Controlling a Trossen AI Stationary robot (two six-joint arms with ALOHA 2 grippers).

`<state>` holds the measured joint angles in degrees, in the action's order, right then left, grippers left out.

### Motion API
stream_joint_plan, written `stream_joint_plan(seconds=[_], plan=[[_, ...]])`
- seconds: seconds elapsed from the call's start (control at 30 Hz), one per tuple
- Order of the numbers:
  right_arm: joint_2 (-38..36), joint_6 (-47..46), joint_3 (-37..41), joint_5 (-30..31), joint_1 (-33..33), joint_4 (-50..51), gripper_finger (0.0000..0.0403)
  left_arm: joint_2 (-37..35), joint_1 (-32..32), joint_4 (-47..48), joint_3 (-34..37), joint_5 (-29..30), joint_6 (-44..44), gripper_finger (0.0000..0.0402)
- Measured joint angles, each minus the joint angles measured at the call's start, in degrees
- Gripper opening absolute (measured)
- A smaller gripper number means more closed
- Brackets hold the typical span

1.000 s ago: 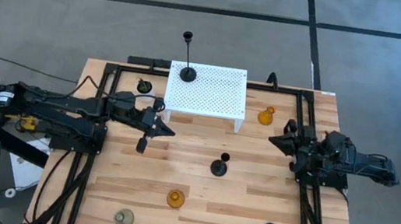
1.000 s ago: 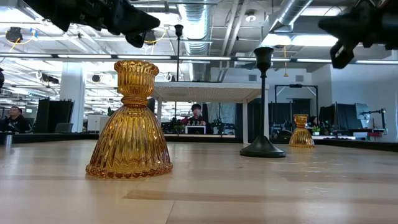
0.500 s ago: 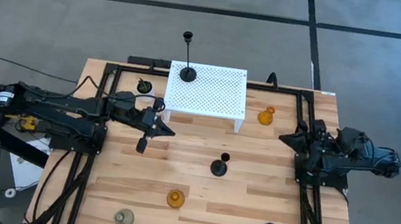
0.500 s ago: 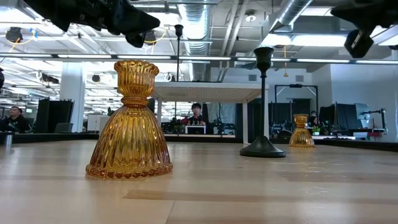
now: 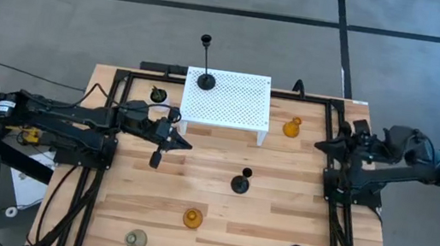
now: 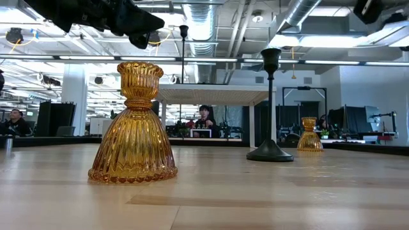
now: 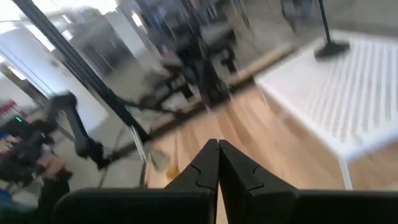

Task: Pick & Place candle stick holders
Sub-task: Put the bottom black candle holder on the shelf aligned with the other black candle holder

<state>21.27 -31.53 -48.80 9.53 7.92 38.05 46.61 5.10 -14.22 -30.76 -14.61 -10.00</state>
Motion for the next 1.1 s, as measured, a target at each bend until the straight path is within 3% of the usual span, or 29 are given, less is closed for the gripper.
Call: stream_joint_plan(seconds=[0.3,0.53,0.77,1.1], plan=[[11.7,-13.3,-13.4,-5.9,0.9,17.6,0.0000,0.0,0.0,0.0,0.0,0.0,0.0,0.0011],[16.5,-25.0,-15.6,-7.5,7.7,24.0,0.0000,0.0,0.0,0.0,0.0,0.0,0.0,0.0011],[24.4,-33.4,-15.8,-3.3,18.9,27.3,0.0000,0.0,0.0,0.0,0.0,0.0,0.0,0.0011],[34.0,-49.7,-24.0,9.8,39.0,30.4,0.0000,0.0,0.0,0.0,0.0,0.0,0.0,0.0011]])
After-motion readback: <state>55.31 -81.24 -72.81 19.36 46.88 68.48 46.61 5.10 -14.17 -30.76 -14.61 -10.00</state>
